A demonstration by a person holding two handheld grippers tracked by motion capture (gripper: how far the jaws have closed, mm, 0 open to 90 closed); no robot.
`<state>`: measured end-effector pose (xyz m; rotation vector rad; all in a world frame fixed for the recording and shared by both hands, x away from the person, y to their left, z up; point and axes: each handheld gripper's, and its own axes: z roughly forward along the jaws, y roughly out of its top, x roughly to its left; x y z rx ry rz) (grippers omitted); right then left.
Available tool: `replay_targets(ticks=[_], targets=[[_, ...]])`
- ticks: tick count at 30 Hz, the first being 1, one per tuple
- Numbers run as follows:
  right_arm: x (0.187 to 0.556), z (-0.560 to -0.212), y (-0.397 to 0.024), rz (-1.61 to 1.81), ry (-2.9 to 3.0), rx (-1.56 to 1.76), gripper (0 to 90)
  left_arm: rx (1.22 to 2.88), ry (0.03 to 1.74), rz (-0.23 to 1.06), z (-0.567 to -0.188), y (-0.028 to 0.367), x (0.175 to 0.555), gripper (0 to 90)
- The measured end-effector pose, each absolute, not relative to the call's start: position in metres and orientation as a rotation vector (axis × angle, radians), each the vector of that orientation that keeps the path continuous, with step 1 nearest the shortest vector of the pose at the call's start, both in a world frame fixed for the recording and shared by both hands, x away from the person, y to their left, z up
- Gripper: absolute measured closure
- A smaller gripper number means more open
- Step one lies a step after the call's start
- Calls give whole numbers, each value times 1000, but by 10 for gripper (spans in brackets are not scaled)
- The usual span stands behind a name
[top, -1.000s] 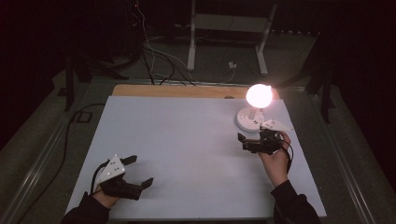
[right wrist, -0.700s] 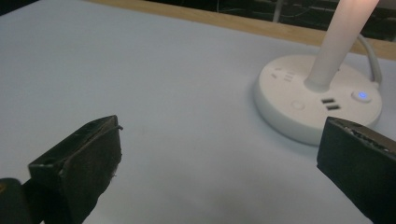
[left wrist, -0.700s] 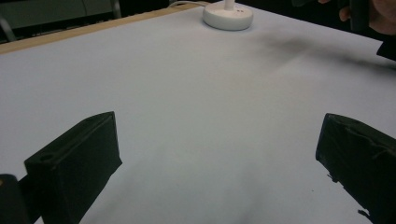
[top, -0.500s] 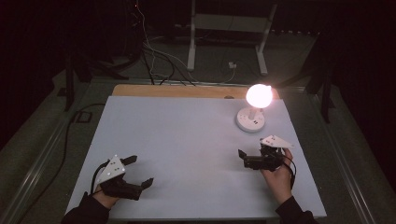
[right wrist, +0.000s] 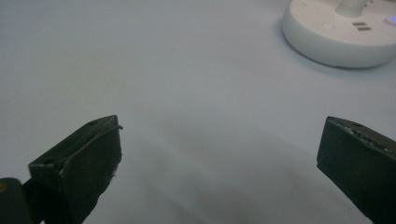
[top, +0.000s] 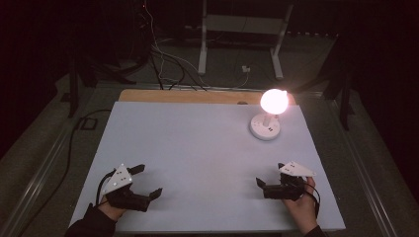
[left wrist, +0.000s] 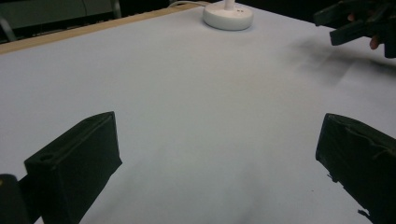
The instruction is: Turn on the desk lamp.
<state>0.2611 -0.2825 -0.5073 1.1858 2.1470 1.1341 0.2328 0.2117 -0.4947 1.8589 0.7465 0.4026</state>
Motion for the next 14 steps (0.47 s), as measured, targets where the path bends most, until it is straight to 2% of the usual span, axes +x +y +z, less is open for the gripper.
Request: replay_targets(ticks=[14], targets=[[257,-511,-292,1155,2160,1161,0,1862,745,403,-495,211,233,3]])
